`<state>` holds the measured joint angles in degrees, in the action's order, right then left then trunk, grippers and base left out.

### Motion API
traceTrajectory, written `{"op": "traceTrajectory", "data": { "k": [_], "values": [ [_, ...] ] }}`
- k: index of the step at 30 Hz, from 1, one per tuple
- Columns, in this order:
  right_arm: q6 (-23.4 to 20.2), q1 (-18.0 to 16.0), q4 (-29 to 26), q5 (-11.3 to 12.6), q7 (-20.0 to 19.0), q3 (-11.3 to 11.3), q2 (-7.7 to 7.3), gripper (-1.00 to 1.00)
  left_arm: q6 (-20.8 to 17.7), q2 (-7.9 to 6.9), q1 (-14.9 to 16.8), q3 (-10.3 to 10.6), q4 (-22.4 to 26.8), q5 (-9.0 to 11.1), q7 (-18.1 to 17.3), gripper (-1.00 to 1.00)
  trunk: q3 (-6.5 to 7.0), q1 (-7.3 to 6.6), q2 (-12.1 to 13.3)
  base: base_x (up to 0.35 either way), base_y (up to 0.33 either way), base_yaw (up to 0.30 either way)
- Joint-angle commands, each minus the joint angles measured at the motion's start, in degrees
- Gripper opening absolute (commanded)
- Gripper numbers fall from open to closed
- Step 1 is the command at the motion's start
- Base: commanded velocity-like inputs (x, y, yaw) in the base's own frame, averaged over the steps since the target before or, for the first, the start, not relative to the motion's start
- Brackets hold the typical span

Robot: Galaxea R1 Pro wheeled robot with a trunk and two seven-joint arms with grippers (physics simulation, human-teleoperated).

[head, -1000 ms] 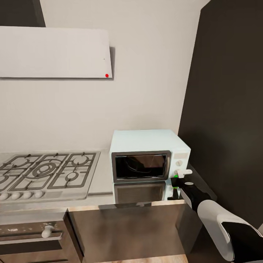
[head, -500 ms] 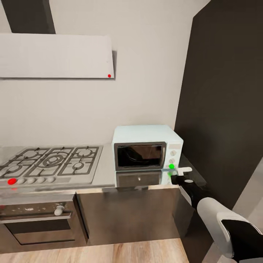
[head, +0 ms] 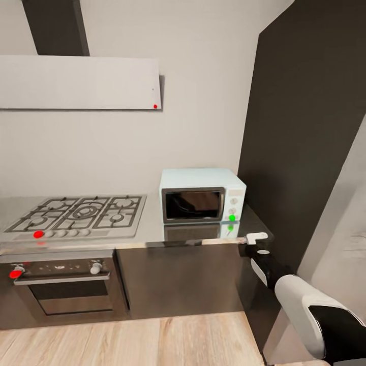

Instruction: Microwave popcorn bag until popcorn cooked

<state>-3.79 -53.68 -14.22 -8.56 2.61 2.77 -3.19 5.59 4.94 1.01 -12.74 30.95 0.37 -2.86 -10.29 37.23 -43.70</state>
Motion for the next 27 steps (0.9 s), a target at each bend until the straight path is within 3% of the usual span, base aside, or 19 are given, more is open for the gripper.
{"op": "traceTrajectory", "data": {
  "k": [1, 10, 12, 15, 16, 20, 21, 24, 27],
  "values": [
    [-0.3, 0.0, -0.1, -0.6, 0.0, 0.3, 0.03, -1.0, 0.1, 0.07, 0.0, -0.4, 0.0, 0.0, -0.3, 1.0, -0.09, -0.03, -0.1, -0.343, 0.0, 0.0],
    [-0.3, 0.0, 0.0, -0.5, 0.1, 0.2, 0.04, -1.0, 0.1, 0.07, 0.0, -0.4, 0.0, 0.0, -0.3, 1.0, -0.09, -0.03, -0.1, -0.319, 0.0, 0.0],
    [-0.1, 1.6, 0.0, -0.5, 0.1, -0.3, 0.13, -1.0, 0.1, 0.07, 0.0, -0.4, 0.0, 0.0, -0.3, 1.0, -0.09, -0.03, -0.1, -0.064, 0.0, 0.0],
    [3.8, 8.8, 0.1, -0.4, 0.2, -1.1, 0.57, -1.0, 0.1, 0.1, 0.0, -0.4, 0.0, 0.0, -0.3, 1.0, -0.09, -0.03, -0.1, -0.012, 0.0, 0.0],
    [7.0, 14.9, 0.3, -0.3, 0.3, -1.2, 0.64, -1.0, 0.1, 0.13, 0.0, -0.4, 0.0, 0.1, -0.3, 1.0, -0.09, -0.03, -0.1, -0.002, 0.0, 0.0],
    [14.8, 31.3, 2.6, -0.3, 0.2, -1.2, 1.12, -1.0, 0.1, 0.14, 0.0, -0.3, 0.0, -0.1, 0.0, 1.0, -0.09, -0.03, -0.1, 0.0, 0.0, 0.0],
    [15.2, 32.0, 5.7, -0.4, 0.2, -1.2, 1.02, -1.0, 0.1, 0.1, 0.0, -0.2, 0.0, -0.1, 0.0, 1.0, -0.09, -0.03, -0.1, 0.0, 0.0, 0.0],
    [15.4, 32.7, 7.7, 0.0, 0.2, -1.2, 1.2, -1.0, 0.1, -0.08, -0.4, -0.2, -1.0, -0.1, 0.0, 1.0, -0.09, -0.03, -0.1, 0.0, 0.0, 0.0],
    [15.5, 35.0, 8.0, 0.1, 0.3, -1.1, 1.89, -1.0, 0.1, -0.11, -0.5, -0.2, -6.8, -0.1, 0.0, 1.0, -0.09, -0.03, -0.1, 0.0, 0.0, 0.0]
  ]
}}
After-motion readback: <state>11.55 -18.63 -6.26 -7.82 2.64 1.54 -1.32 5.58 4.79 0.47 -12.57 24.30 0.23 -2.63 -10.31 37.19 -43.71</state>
